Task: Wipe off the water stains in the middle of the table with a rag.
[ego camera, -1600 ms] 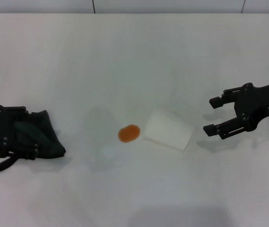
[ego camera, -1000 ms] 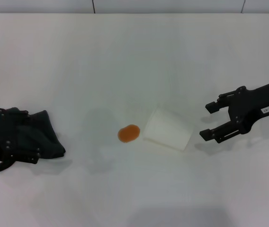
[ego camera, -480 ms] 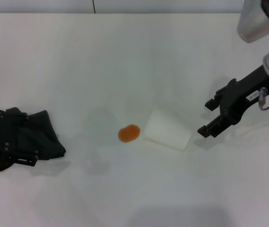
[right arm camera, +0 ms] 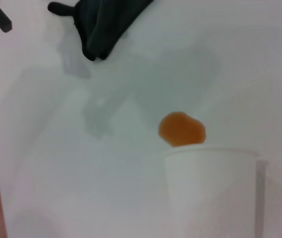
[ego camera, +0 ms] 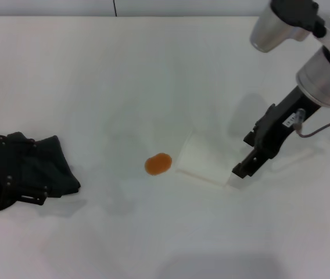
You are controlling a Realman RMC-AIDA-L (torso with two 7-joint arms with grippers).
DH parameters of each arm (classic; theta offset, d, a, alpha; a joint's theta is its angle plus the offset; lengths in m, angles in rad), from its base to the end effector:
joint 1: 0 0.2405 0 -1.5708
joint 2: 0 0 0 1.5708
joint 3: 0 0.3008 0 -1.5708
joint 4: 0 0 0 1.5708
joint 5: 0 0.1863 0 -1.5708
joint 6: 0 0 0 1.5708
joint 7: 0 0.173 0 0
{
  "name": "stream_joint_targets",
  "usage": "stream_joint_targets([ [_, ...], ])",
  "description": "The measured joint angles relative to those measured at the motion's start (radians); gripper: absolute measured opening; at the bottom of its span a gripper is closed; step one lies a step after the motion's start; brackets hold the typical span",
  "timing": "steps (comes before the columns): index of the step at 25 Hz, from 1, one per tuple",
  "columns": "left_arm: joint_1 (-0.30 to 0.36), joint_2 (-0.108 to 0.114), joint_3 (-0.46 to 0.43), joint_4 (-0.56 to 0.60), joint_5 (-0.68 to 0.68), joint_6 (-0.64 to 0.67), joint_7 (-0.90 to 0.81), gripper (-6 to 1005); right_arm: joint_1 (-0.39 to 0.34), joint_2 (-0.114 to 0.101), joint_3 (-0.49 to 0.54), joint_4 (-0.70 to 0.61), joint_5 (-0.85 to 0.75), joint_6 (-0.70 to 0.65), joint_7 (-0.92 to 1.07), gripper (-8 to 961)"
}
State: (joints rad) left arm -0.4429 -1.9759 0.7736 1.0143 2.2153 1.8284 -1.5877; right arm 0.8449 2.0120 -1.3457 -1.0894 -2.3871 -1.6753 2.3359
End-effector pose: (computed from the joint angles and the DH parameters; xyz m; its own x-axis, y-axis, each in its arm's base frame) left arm -0.3057 0.3032 0.0173 0.9095 0.3831 0.1611 0.4013 -0.9104 -0.1007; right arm 0.1811 0.3775 -0.0542 0.8408 -0.4427 0.3115 -0.4216 -0.8965 -0.1361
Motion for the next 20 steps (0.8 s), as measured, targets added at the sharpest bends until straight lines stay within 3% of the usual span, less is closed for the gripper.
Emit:
stream_joint_targets([
  [13, -0.002, 0.000, 0.006, 0.003, 0.020, -0.001, 0.004, 875, 0.013, 0.009, -0.080, 0.025, 0.010, 0.116, 0.071, 856],
  [20, -0.002, -0.012, 0.013, 0.030, 0.031, -0.005, 0.009, 875, 0.017, 0.012, -0.096, 0.027, 0.016, 0.133, 0.075, 857],
])
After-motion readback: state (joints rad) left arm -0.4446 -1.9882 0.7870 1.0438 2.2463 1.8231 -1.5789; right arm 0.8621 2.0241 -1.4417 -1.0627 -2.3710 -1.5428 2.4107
